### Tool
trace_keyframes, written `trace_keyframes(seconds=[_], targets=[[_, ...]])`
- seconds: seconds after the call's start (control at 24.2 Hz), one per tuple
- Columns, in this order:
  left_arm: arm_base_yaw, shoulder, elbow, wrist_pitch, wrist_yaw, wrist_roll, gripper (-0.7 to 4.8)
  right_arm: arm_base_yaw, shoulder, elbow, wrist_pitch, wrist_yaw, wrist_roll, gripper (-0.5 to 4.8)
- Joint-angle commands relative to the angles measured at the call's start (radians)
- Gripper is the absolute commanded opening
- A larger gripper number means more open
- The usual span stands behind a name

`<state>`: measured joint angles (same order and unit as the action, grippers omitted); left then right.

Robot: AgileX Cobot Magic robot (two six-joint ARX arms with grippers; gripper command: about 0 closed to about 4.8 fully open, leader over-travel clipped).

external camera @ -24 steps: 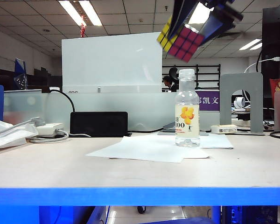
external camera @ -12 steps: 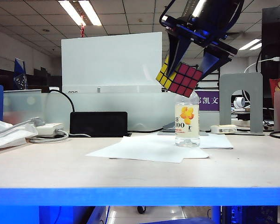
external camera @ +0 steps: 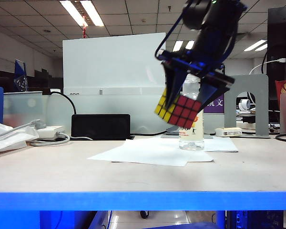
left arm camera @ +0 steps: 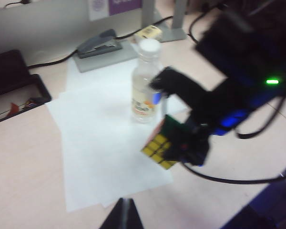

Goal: Rotate the Rubik's Cube so that the bottom side is facing up.

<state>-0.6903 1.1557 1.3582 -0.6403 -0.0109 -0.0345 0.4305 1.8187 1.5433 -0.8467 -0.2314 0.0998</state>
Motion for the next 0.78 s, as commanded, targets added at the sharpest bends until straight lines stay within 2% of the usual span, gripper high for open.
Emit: trace_keyframes(seconds=[0.04,0.21,0.29,0.33,0.37,0.41,0.5,0.66,0.78], targets=[[-0.042,-0.052,-0.067,0.002,-0.031,-0.034,-0.06,0.039,0.018,0.006,0.040,-0.002,-0.003,2.96],[-0.151,-0.164,-0.227,0.012,-0.032,-0.109,-0.06,0.089,0.049,0.006,0.031,0.071,-0.003,2.96],[-0.260,-0.241,-0.284,0.058,-0.114,-0.135,-0.06,0.093,0.065,0.006,0.021,0.076,-0.003,2.97],[-0.351,-0.290,-0.305,0.063,-0.230,-0.143,-0.06,0.093,0.072,0.006,0.013,0.085,-0.004,2.97],[-0.392,-0.305,-0.309,0.059,-0.274,-0.143,-0.06,0.093,0.074,0.007,0.010,0.103,-0.007,2.97],[-0.477,-0.335,-0.320,0.041,-0.348,-0.146,-0.06,0.089,0.074,0.008,0.005,0.119,-0.023,2.97],[-0.576,-0.351,-0.328,0.000,-0.391,-0.188,-0.06,0.087,0.077,0.013,-0.002,0.135,-0.026,2.96],[-0.693,-0.351,-0.354,-0.050,-0.495,-0.254,-0.06,0.087,0.098,0.021,-0.010,0.150,-0.027,2.96],[-0.703,-0.354,-0.360,-0.063,-0.534,-0.270,-0.06,0.087,0.124,0.021,-0.023,0.146,-0.026,2.96]])
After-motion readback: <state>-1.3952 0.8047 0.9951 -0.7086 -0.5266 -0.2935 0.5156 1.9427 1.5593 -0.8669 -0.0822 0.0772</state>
